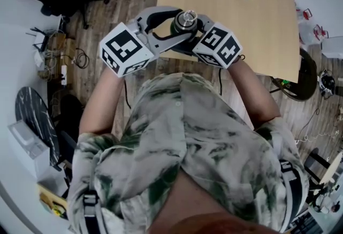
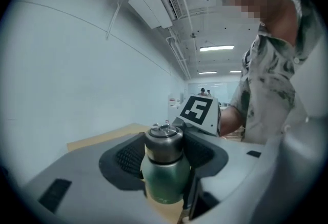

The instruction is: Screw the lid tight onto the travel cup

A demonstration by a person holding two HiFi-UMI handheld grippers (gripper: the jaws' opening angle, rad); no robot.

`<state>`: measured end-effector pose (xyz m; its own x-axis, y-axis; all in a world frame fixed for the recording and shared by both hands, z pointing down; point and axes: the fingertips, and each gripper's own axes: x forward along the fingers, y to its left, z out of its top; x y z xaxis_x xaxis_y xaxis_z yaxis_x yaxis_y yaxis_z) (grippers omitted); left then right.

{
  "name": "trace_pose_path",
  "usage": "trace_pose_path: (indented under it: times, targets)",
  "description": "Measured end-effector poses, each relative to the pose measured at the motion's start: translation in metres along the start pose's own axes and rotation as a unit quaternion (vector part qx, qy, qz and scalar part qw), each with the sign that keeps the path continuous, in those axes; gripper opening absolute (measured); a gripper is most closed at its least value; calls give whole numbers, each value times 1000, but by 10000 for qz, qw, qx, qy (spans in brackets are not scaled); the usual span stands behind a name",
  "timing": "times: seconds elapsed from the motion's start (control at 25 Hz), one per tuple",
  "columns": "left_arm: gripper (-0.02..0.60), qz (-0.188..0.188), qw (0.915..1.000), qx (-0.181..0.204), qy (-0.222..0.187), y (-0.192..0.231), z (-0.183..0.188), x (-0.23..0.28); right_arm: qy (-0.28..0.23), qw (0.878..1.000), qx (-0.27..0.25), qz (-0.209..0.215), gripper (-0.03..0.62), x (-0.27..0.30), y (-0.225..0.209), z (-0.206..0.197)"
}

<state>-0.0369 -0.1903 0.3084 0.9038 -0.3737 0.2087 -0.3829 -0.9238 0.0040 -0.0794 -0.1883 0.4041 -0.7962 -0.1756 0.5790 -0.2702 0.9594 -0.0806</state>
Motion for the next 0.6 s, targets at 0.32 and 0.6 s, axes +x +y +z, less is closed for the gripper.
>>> trace_pose_path:
  times: [0.32, 0.6]
  targets:
    - [247, -844, 9964, 23, -32, -7, 2, 7, 86, 9996, -136, 222, 400, -8, 2, -6]
    - [247, -602, 9982, 44, 59, -4, 5, 29, -16, 10000, 87, 32, 400, -20, -14, -16]
